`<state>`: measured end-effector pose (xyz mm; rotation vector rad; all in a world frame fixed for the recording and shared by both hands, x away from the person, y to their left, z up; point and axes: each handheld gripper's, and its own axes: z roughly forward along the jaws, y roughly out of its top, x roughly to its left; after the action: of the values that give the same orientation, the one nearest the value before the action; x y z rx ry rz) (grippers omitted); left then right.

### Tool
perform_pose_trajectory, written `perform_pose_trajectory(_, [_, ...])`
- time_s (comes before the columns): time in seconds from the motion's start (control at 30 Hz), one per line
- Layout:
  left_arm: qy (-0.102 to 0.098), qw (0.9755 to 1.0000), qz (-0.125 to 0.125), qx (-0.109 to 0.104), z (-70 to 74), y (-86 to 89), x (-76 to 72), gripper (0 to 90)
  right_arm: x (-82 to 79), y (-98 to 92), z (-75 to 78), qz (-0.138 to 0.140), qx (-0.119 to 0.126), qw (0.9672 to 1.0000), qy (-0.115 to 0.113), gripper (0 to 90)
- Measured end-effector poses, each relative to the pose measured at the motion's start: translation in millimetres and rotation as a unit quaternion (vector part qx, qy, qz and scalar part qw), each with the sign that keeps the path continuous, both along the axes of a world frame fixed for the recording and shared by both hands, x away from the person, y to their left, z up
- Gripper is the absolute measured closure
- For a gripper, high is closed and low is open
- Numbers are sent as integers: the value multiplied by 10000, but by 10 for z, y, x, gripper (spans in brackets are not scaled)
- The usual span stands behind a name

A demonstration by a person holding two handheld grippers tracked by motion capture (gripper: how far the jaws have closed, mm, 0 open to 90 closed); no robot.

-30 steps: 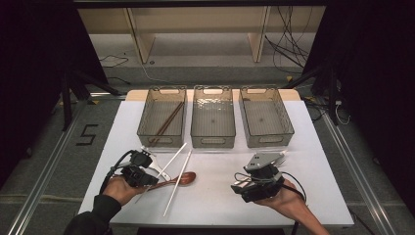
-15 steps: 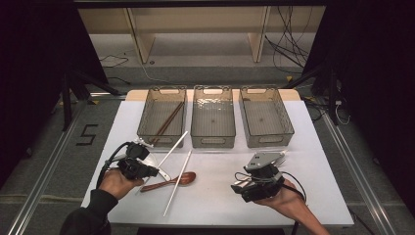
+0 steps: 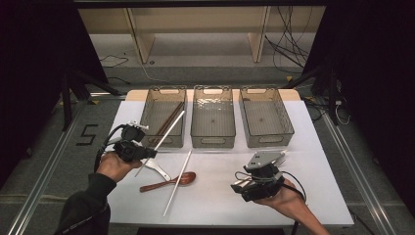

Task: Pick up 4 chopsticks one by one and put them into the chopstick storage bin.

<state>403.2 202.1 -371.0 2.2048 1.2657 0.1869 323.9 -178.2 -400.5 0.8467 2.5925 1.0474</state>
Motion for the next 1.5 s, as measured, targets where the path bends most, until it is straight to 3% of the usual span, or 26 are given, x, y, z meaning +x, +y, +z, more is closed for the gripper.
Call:
perform_pose_trajectory(0.5, [-220, 9989, 377, -156, 112, 100, 360, 853, -4, -8, 8, -18, 37, 10000, -2, 264])
perform_pose_trajectory(1.03, [-173, 9980, 587, 135, 71, 68, 788, 853, -2, -14, 7, -4, 40, 10000, 7, 264])
perform_pose_trajectory(1.5, [-183, 9973, 702, 105, 27, 78, 1115, 853, 5, -25, 3, -10, 41, 10000, 17, 264])
